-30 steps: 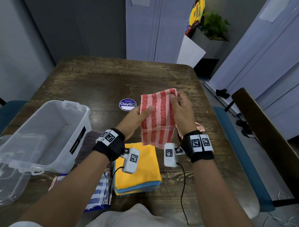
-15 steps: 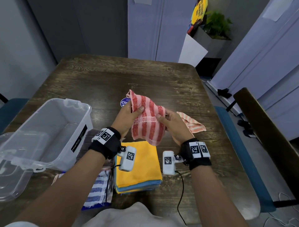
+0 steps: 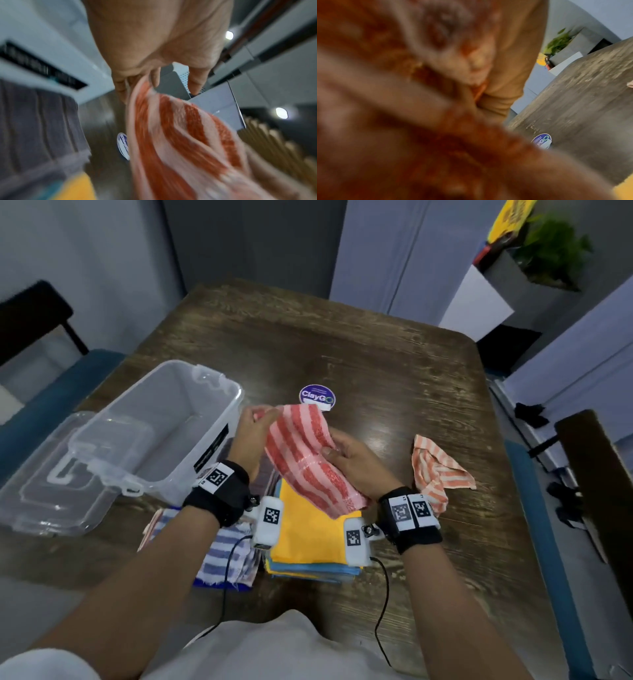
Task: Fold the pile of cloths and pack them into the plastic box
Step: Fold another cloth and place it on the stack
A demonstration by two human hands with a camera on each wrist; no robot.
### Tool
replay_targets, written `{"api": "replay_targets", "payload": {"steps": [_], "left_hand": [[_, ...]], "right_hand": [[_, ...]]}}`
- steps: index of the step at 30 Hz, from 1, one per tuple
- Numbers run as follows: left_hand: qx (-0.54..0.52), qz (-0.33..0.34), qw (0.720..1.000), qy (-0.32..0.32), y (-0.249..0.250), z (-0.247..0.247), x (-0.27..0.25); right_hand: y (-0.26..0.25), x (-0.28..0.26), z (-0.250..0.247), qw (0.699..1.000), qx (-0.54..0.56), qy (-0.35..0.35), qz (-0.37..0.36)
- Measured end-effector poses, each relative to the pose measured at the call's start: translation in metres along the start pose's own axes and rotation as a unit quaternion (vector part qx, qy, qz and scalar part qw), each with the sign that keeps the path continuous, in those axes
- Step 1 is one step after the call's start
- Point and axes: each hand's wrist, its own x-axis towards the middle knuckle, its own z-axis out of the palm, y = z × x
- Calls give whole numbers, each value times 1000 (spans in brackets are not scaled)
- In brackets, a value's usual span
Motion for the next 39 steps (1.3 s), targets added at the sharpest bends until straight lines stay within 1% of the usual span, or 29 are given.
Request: {"api": "replay_targets", "payload": {"steps": [1, 2, 4, 5, 6, 7, 8, 9, 11, 14, 16, 18, 20, 21, 23, 24, 25, 26, 27, 29, 30, 32, 35, 37, 39], "left_hand": [[42, 5, 999, 6, -1, -13, 1], [104, 14, 994, -10, -2, -25, 2], [228, 29, 969, -86, -6, -41, -1], [265, 23, 955, -129, -8, -45, -7], [270, 6, 949, -166, -10, -48, -14], [245, -15, 950, -192, -17, -51, -21], [195, -35, 958, -205, -25, -54, -27], [154, -57, 965, -203, -35, -58, -33], [111, -103, 973, -176, -56, -67, -41], [49, -172, 971, -162, -76, -78, -50], [19, -187, 970, -156, -80, -82, -54], [23, -176, 974, -142, -85, -89, -55], [43, -135, 984, -111, -90, -99, -56], [58, -109, 988, -91, -93, -104, -56], [66, -84, 994, -30, -99, -119, -57], [70, -77, 995, 4, -102, -128, -59], [85, -70, 993, 38, -106, -138, -60], [108, -68, 990, 68, -109, -148, -63], [127, -70, 985, 92, -113, -159, -65], [142, -83, 977, 134, -126, -182, -67], [141, -88, 973, 158, -132, -193, -68], [149, -103, 962, 205, -146, -215, -68], [165, -129, 948, 240, -163, -239, -69], [200, -139, 938, 247, -169, -248, -70], [248, -137, 927, 245, -172, -254, -71]], "right_hand": [[-1, 2, 4, 1000, -9, -23, -8], [-1, 5, 8, 999, -14, -45, -14], [-3, 11, 18, 995, -36, -93, -19], [-4, 14, 24, 991, -52, -118, -21], [-4, 18, 30, 988, -65, -141, -21], [-4, 21, 36, 984, -69, -162, -19], [-3, 24, 42, 981, -67, -180, -17], [-5, 26, 46, 979, -67, -194, -13], [-6, 30, 54, 974, -70, -215, -7], [-13, 33, 64, 970, -34, -239, 18], [-19, 34, 71, 964, -7, -261, 46], [-19, 37, 80, 960, -15, -273, 58], [-19, 38, 88, 961, -35, -269, 57], [-17, 38, 90, 961, -36, -266, 73], [-16, 37, 94, 952, -26, -266, 148], [-14, 35, 95, 942, -47, -277, 186], [-13, 34, 98, 929, -95, -293, 204], [-6, 33, 102, 916, -152, -309, 206], [0, 32, 107, 904, -206, -325, 189], [13, 31, 120, 891, -263, -337, 153], [20, 31, 127, 896, -262, -325, 148], [29, 31, 143, 922, -202, -283, 172], [40, 28, 172, 956, -99, -180, 210], [46, 26, 190, 966, -95, -113, 214], [52, 24, 206, 967, -126, -65, 213]]}}
